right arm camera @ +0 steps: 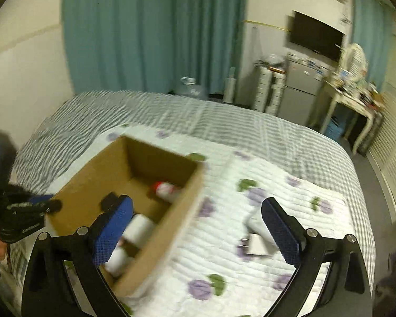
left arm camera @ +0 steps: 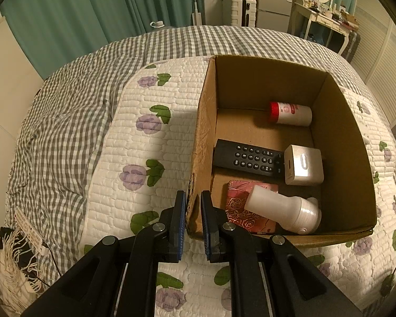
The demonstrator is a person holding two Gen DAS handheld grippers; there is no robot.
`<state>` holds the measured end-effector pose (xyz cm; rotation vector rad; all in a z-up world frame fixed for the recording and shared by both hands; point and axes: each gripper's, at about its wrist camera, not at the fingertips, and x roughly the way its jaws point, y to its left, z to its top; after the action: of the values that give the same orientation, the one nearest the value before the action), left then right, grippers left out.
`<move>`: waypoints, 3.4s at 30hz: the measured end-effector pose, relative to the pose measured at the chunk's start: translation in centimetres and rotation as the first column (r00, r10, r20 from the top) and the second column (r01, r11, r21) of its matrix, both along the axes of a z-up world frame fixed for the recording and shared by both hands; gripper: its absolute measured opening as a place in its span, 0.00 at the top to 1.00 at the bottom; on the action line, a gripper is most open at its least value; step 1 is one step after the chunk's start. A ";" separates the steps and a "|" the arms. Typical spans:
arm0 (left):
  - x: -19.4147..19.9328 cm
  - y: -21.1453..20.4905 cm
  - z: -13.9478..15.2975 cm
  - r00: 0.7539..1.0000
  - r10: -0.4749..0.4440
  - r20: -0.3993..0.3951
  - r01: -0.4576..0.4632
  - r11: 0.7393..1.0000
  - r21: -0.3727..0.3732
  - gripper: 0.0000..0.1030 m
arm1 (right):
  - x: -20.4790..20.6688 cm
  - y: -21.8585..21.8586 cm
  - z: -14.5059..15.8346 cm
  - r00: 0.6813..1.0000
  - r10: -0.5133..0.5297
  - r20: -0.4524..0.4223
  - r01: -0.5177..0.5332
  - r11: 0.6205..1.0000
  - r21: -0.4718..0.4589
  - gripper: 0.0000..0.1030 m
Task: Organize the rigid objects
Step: 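Carry the white square charger into the box and open the right tool, then return the right tool and grasp the white plug adapter, then carry the white plug adapter into the box and release it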
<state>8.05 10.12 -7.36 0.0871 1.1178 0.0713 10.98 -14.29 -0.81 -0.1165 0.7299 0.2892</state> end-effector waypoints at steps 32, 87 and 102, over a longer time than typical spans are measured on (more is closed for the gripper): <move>-0.2 -0.3 -0.2 1.000 0.016 -0.006 -0.016 1.000 0.020 0.89 | 7.5 -11.8 -18.5 0.878 -0.220 -0.426 0.288 0.952 0.104 0.13; -0.4 0.0 0.0 1.000 0.000 0.006 0.000 1.000 -0.007 0.89 | 0.8 11.2 -3.7 0.943 0.290 -0.162 -0.300 0.953 -0.038 0.45; -0.3 0.1 0.0 1.000 -0.001 0.006 0.001 1.000 -0.010 0.89 | 0.6 8.0 -2.2 0.973 0.224 -0.062 -0.226 0.974 -0.022 0.14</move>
<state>7.71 10.17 -7.35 0.0783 1.1121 0.0649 11.57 -6.31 -3.01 -0.2199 0.7810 0.5006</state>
